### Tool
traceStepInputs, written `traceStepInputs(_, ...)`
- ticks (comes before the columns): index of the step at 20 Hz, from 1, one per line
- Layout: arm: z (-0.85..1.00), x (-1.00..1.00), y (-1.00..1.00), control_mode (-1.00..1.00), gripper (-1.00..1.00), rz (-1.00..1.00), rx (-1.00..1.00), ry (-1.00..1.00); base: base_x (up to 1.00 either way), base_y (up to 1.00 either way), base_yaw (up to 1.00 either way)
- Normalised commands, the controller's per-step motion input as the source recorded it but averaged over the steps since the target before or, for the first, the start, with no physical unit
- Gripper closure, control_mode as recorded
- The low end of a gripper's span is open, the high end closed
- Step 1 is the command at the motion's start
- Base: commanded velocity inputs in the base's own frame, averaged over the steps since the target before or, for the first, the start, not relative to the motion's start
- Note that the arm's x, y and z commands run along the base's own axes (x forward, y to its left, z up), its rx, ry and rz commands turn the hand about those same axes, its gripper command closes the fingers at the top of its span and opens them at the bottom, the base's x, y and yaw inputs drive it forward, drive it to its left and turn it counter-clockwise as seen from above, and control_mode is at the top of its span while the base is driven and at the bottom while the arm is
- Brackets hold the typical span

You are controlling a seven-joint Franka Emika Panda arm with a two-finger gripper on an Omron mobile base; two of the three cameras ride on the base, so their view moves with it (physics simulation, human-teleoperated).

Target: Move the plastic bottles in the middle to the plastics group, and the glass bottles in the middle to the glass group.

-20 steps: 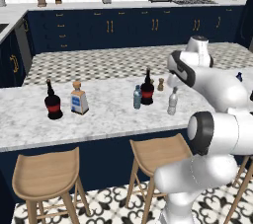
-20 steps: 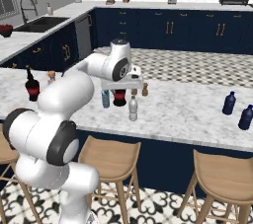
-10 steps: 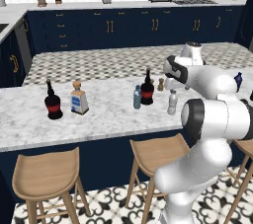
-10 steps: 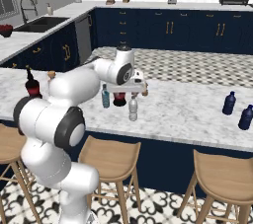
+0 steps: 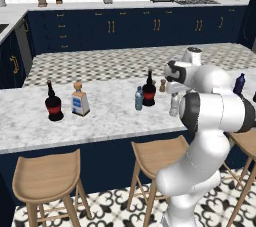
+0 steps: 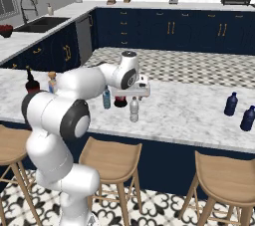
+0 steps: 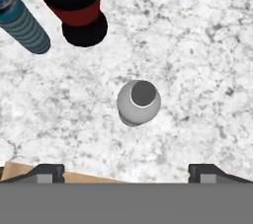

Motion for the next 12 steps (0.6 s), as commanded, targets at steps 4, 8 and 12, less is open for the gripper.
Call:
traceStepInputs(4, -0.18, 0.35, 0.01, -1.00, -1.00, 0.00, 0.00, 0.07, 0.00, 0.00, 0.00)
traceStepInputs(8, -0.22, 0.28, 0.00, -1.00, -1.00, -0.01, 0.00, 0.10, 0.00, 0.00, 0.00)
traceStepInputs(12, -0.17, 0.27, -0.03, -1.00, -1.00, 0.00, 0.00, 0.05, 0.00, 0.00, 0.00)
